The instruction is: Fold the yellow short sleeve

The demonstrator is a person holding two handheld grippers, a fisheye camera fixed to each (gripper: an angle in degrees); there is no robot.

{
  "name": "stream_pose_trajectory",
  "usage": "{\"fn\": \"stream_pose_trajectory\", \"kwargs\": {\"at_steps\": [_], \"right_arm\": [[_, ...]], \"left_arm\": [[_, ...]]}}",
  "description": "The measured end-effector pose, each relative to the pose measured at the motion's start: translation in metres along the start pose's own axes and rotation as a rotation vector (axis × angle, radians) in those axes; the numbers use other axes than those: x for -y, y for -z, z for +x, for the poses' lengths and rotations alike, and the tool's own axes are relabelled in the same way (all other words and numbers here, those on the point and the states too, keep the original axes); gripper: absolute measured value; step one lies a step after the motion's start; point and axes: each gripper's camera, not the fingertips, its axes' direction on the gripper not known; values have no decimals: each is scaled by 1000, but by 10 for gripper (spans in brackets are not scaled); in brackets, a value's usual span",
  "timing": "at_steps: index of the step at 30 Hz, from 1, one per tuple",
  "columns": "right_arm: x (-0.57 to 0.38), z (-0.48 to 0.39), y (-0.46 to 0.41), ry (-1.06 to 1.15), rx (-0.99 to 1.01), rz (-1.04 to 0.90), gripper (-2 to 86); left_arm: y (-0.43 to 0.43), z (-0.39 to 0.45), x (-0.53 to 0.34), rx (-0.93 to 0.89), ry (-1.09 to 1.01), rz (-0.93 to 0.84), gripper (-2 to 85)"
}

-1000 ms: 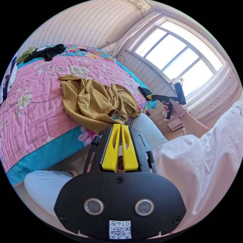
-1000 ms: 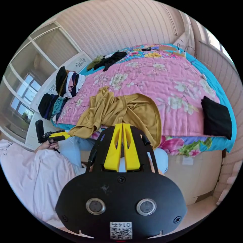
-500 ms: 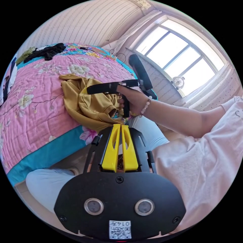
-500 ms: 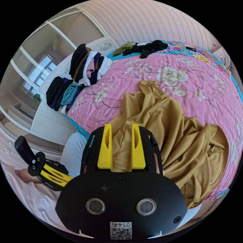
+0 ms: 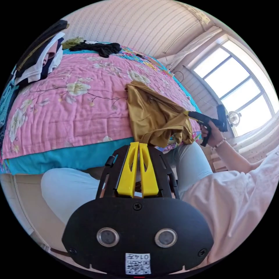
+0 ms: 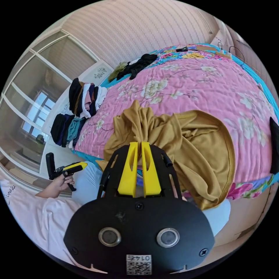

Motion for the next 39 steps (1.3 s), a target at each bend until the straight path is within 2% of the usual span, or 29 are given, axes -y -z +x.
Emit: {"fn": "stream_pose_trajectory", "kwargs": {"at_steps": [9, 12, 15, 17, 20, 22, 24, 27, 31, 33, 35, 37, 39], "right_arm": [[-69, 41, 105, -228, 16, 161, 4], [-86, 40, 123, -237, 76, 170, 6], [-101, 33, 142, -227, 154, 208, 7], [-105, 26, 158, -191, 222, 254, 7], [-101, 2, 202, -58, 280, 366, 6], [-95, -28, 251, 85, 298, 493, 5], [-95, -54, 293, 199, 289, 601, 5], [-115, -101, 367, 361, 217, 847, 3], [-161, -153, 449, 528, 168, 1123, -2], [-176, -174, 469, 587, 130, 1187, -4], [-183, -194, 480, 633, 55, 1199, -5], [-176, -214, 480, 644, -73, 1171, -6], [-160, -221, 474, 627, -118, 1126, -6]], "left_arm": [[-39, -13, 44, -53, 101, -51, 57], [-49, -16, 49, -73, 136, -100, 19], [-42, -25, 46, -176, 205, -84, -2], [-19, -30, 44, -237, 228, 13, -6], [45, -27, 48, -347, 157, 235, -9], [106, -17, 56, -537, 34, 387, -10], [158, 2, 59, -647, -120, 486, -10], [244, 37, 48, -696, -316, 666, -10], [339, 61, 18, -687, -431, 896, -10], [367, 64, 7, -679, -442, 962, -10], [389, 68, -2, -648, -461, 1002, -10], [411, 73, -8, -556, -469, 1039, -10], [422, 76, -6, -446, -490, 1054, -10]]}}
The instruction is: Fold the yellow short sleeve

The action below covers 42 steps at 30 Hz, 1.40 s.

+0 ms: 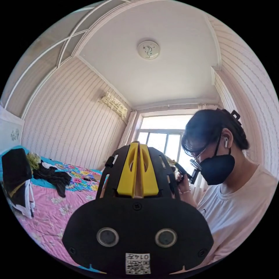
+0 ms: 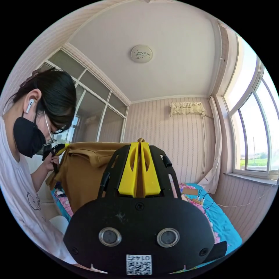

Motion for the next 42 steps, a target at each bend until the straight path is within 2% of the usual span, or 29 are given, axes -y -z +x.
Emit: {"fn": "stream_pose_trajectory", "kwargs": {"at_steps": [5, 8, 9, 11, 14, 15, 16, 18, 21, 25, 30, 33, 37, 40, 42], "right_arm": [[-12, 20, -89, -17, 7, -191, -6], [-38, 39, -173, -2, -48, -382, -5], [-52, 48, -210, -12, -58, -451, -4], [-76, 65, -264, -66, -72, -531, 0], [-127, 97, -364, -207, -103, -755, 16], [-156, 109, -399, -277, -107, -865, 26], [-187, 118, -424, -346, -116, -957, 34], [-227, 128, -439, -417, -152, -1049, 41], [-271, 132, -422, -442, -67, -1058, 47], [-335, 124, -341, -460, 18, -1090, 58], [-407, 115, -264, -586, -37, -1281, 86], [-427, 121, -252, -704, -58, -1281, 95], [-434, 129, -269, -854, 8, -1207, 65], [-445, 126, -288, -794, -7, -1307, 7], [-440, 128, -288, -719, -77, -1314, -1]], "left_arm": [[-31, -45, 11, 188, -2, -111, -10], [-75, -105, 0, 334, -19, -249, -10], [-95, -139, -10, 379, 32, -297, -9], [-128, -192, -29, 448, 90, -386, -9], [-188, -265, -65, 647, 45, -613, -5], [-206, -289, -83, 722, 26, -738, -3], [-213, -309, -101, 779, 63, -810, -1], [-204, -331, -127, 830, 146, -830, 2], [-163, -345, -169, 719, 315, -797, 23], [-88, -311, -240, 563, 440, -881, 55], [-13, -268, -312, 624, 702, -898, 76], [-9, -263, -342, 624, 809, -921, 82], [-32, -272, -350, 638, 751, -972, 22], [-46, -285, -354, 595, 711, -1072, -5], [-45, -292, -355, 588, 723, -1094, -8]]}}
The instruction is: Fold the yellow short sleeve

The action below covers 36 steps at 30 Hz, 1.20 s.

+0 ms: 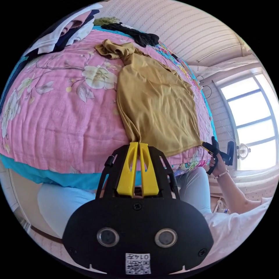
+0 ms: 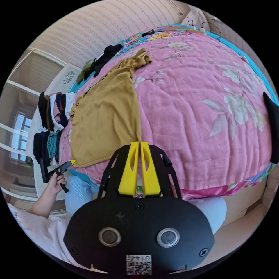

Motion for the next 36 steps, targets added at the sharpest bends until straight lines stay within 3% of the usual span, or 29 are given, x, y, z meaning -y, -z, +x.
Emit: {"fn": "stream_pose_trajectory", "kwargs": {"at_steps": [6, 13, 20, 27, 36], "right_arm": [[-11, 3, 33, 100, -5, 54, -8], [-35, 8, 32, 133, 21, -64, -9], [-44, -3, -5, 138, -66, -189, -7], [-31, -15, 1, 142, -171, -143, -9], [-52, -14, 32, 99, -159, 20, -6]], "left_arm": [[40, -13, -12, 2, -64, 70, -10], [75, -35, -47, -54, -89, 39, -10], [57, -54, -65, 33, -42, -43, -9], [69, -51, -77, 49, -37, 59, 11], [119, -58, -113, 40, -35, 223, 39]]}}
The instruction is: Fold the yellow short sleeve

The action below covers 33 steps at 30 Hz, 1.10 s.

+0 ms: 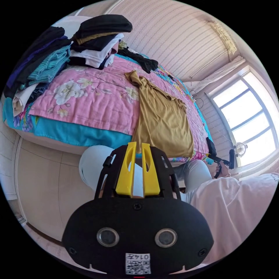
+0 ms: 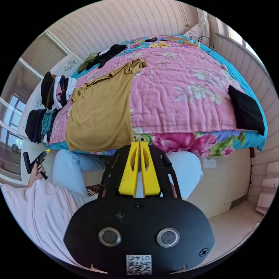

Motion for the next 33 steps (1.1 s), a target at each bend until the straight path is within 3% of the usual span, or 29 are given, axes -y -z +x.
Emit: {"fn": "stream_pose_trajectory", "kwargs": {"at_steps": [7, 11, 17, 20, 22, 24, 29, 33], "right_arm": [[-10, -66, 35, 332, -60, 332, 54], [2, -72, 33, 269, 57, 309, 61], [19, -94, 36, 342, 32, 366, 85], [49, -96, 27, 212, 227, 432, 149], [87, -104, 0, 225, 469, 382, 134], [124, -113, -23, 218, 542, 305, 104], [229, -141, -49, 377, 309, 354, 86], [336, -156, -94, 360, 52, 169, 106]], "left_arm": [[14, 40, 5, 69, -202, 83, 38], [7, 58, 17, 48, -292, 105, 37], [-23, 78, 60, 23, -399, 119, 32], [-47, 93, 101, -16, -400, 160, 31], [-76, 110, 144, -21, -423, 157, 41], [-99, 119, 182, -11, -430, 153, 54], [-171, 130, 291, 42, -409, 101, 62], [-247, 127, 375, 76, -333, -8, 63]]}}
